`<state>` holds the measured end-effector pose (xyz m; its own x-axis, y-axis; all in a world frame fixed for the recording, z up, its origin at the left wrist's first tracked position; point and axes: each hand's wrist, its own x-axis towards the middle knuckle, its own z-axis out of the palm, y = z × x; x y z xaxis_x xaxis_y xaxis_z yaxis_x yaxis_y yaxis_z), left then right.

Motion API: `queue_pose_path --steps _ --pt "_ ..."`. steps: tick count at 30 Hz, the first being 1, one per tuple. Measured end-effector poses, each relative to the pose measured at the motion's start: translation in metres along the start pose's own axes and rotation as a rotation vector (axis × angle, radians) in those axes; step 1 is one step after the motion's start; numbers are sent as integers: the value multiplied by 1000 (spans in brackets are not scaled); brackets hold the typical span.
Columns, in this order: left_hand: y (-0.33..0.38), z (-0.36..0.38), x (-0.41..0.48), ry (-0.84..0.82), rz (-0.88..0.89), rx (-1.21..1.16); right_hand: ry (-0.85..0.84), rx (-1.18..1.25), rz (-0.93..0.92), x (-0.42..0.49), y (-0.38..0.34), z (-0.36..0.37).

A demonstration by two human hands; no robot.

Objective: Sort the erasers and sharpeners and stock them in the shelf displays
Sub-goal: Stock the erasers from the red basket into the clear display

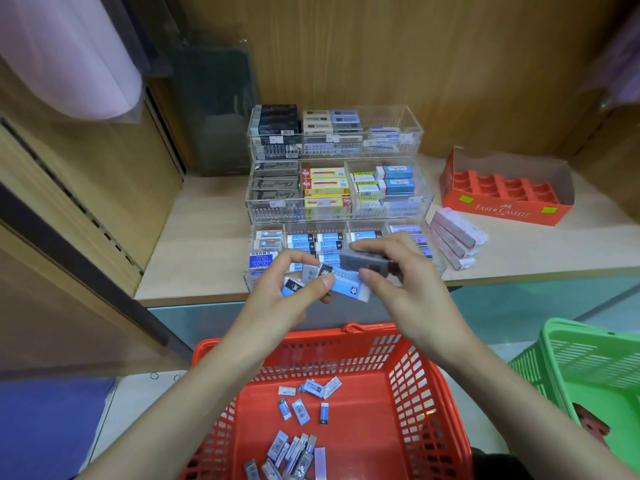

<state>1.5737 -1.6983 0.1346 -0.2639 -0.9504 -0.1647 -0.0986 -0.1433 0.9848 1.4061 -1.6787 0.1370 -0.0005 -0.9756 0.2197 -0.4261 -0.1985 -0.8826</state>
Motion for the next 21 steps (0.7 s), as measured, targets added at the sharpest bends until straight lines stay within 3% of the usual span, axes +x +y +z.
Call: queue_pose_path --steps 2,7,14,21 --pt "-1 -1 1 7 -12 -9 25 28 26 3 2 -2" --pt "-2 -4 4 11 -5 13 121 362 150 2 3 0" --pt "0 -11 9 56 4 -51 259 380 217 10 11 -13" --pt "10 -21 25 136 26 -119 207 403 267 15 7 0"
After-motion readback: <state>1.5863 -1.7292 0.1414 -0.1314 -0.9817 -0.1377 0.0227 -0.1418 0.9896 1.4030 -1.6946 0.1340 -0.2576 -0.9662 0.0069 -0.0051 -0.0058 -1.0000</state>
